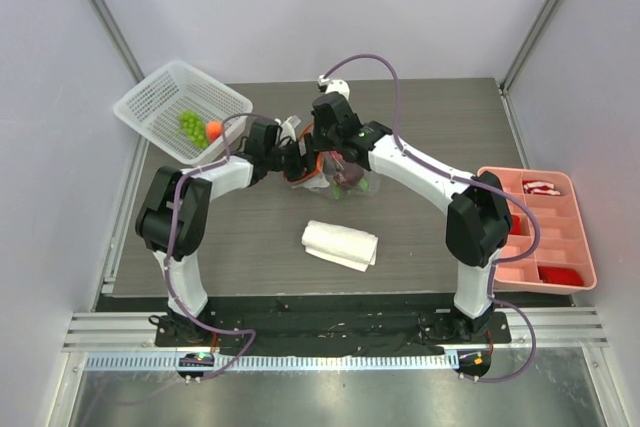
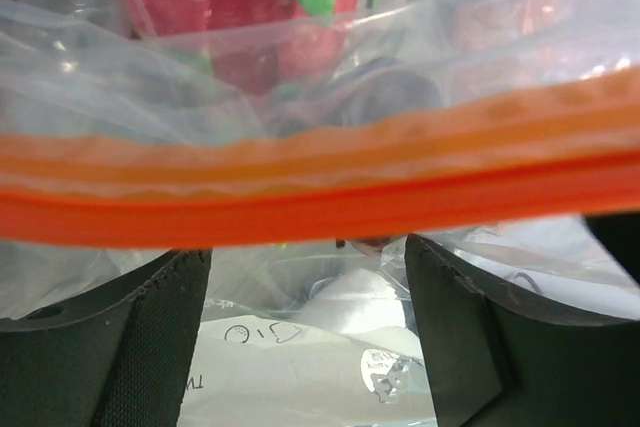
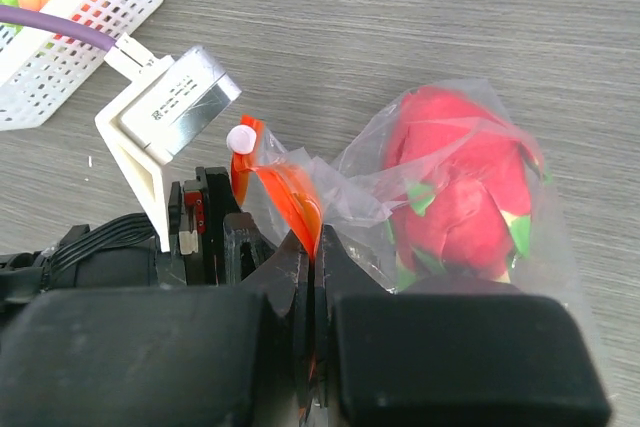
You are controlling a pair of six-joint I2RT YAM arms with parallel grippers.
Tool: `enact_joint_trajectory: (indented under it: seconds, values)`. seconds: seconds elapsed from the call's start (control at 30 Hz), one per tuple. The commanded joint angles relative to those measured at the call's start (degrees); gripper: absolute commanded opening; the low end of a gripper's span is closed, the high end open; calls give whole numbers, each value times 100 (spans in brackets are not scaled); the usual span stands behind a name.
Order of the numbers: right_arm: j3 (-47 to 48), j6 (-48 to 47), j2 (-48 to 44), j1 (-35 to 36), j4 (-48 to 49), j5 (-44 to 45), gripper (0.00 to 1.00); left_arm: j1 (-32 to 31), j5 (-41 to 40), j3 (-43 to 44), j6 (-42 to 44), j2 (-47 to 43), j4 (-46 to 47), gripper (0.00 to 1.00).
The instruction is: Open the zip-top bag and remove the fake food
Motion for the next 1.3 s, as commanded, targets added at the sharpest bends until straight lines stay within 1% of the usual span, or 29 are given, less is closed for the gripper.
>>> enact_joint_trajectory:
  seconds: [0.0, 0.07, 0.13, 0.23, 0.3, 0.33, 0.4, 0.43, 0.47, 0.5, 0.67, 0.73, 0.83, 0.9, 0.93, 1.0, 1.07, 1.13, 1.17, 1.2, 1.23, 1.27]
  values:
    - [535, 329, 10, 328, 411, -365, 1, 11, -88, -284, 52, -297, 295, 79]
    - [922, 215, 193, 407, 209, -259, 1, 133, -9, -346, 17, -376, 331, 82]
    - [1316, 214, 334, 417, 129, -389, 1, 204, 96, -425, 17, -534, 357, 84]
    - [1477, 161, 484, 434, 85, -347, 1, 292, 325, -548, -79, -702, 523, 88]
    - [1293, 135, 423, 417, 94, -232, 1, 292, 545, -548, -150, -676, 612, 89]
    - [988, 152, 379, 382, 94, -145, 1, 284, 589, -566, -211, -623, 699, 89]
    - [565, 266, 117, 338, 277, -109, 1, 283, 703, -680, -623, -527, 1242, 88]
    - [102, 284, 2, 311, 383, -100, 1, 257, 756, -750, -816, -396, 1480, 87]
    - [-95, 293, -103, 302, 593, -57, 1, 222, 852, -759, -1209, -299, 1995, 84]
    - [-244, 302, -226, 302, 629, 13, 1, 100, 861, -733, -1300, -237, 2122, 82]
    - [-799, 390, -447, 171, 621, 268, 1, -358, 616, -364, -1372, 36, 2141, 80]
    - [-957, 372, -578, 144, 612, 321, 1, -411, 143, -372, -1354, 28, 2027, 78]
    - [-1115, 407, -711, 56, 534, 366, 1, -472, -70, -382, -1337, -8, 2018, 74]
    - [-1151, 504, -816, 12, 437, 340, 1, -508, -140, -355, -1258, -7, 1826, 65]
    - [-1160, 504, -842, 21, 402, 287, 1, -508, -340, -407, -1223, -77, 1764, 60]
    - [-1151, 513, -913, 56, 419, 77, 1, -508, -544, -565, -1144, -348, 1720, 58]
    - [-1081, 356, -922, 135, 410, 23, 1, -508, -825, -654, -872, -534, 1325, 58]
    - [-984, 302, -939, 179, 366, 41, 1, -508, -1184, -715, -634, -894, 930, 58]
    - [-967, 293, -948, 188, 366, 14, 1, -508, -1334, -750, -407, -1052, 589, 59]
    - [-914, 267, -983, 188, 375, -12, 1, -499, -1492, -777, -318, -1349, 429, 59]
    - [-879, 232, -992, 197, 410, -99, 1, -499, -1659, -803, -213, -1552, 245, 61]
    - [-844, 205, -1001, 206, 445, -144, 1, -499, -2079, -847, -11, -1728, -114, 63]
